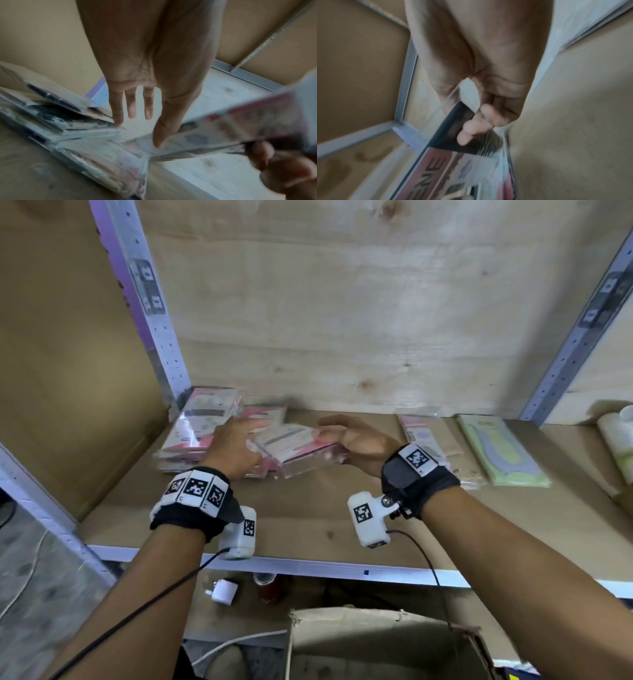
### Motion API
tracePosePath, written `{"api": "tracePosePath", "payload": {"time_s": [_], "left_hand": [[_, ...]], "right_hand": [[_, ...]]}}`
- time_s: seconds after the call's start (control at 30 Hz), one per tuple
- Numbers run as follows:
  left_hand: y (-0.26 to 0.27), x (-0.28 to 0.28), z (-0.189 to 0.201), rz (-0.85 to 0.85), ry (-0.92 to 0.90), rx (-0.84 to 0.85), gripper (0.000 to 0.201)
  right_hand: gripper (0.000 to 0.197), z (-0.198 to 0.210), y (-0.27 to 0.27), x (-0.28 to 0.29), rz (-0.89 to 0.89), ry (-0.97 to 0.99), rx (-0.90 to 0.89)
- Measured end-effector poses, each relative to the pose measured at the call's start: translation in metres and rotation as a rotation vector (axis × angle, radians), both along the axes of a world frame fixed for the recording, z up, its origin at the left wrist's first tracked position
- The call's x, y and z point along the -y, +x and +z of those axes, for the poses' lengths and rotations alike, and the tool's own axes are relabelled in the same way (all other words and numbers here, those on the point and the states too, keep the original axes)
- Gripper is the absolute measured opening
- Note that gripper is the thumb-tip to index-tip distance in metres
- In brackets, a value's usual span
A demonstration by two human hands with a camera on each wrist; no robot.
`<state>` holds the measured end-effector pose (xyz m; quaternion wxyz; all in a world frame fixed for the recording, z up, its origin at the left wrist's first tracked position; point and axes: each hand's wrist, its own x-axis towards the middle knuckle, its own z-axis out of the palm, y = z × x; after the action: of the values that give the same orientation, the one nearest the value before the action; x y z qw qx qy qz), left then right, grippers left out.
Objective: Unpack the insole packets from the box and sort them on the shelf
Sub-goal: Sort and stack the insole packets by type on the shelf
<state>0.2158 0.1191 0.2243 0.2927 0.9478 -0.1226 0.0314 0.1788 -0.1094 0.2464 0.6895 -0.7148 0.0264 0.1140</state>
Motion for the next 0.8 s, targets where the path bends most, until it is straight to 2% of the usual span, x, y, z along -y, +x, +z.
{"api": "tracePosePath", "payload": {"time_s": [0.07, 0.13, 0.2, 0.3, 0.4, 0.47, 0.57, 0.63, 0.8], "left_hand": [[-0.004, 0.012, 0.001, -0.006, -0.013, 0.071, 0.054], [-0.008, 0.025, 0.004, -0.047, -0.086, 0.206, 0.025], [-0.013, 0.037, 0.008, -0.092, -0.208, 0.262, 0.012], [-0.016, 0.054, 0.012, -0.153, -0.308, 0.204, 0.021], [-0.023, 0.074, 0.011, -0.248, -0.398, 0.108, 0.02], [-0.026, 0.085, 0.007, -0.313, -0.428, 0.04, 0.022], [-0.028, 0.099, 0.001, -0.386, -0.498, -0.122, 0.022], [-0.028, 0.108, -0.004, -0.395, -0.534, -0.2, 0.019], [-0.027, 0.132, -0.025, -0.325, -0.63, -0.374, 0.02]], "right_hand": [[0.015, 0.012, -0.011, 0.016, 0.02, 0.093, -0.031], [0.022, 0.019, -0.018, 0.033, 0.039, 0.167, -0.048], [0.033, 0.025, -0.022, 0.051, 0.039, 0.255, -0.065], [0.046, 0.027, -0.027, 0.078, -0.005, 0.397, -0.057], [0.038, 0.022, -0.033, 0.098, -0.083, 0.454, -0.026], [0.03, 0.013, -0.038, 0.107, -0.122, 0.412, -0.009], [0.019, -0.008, -0.045, 0.119, -0.131, 0.183, 0.043], [0.004, -0.023, -0.049, 0.124, -0.13, 0.068, 0.038], [0.018, -0.049, -0.056, 0.128, -0.046, -0.082, 0.012]]}}
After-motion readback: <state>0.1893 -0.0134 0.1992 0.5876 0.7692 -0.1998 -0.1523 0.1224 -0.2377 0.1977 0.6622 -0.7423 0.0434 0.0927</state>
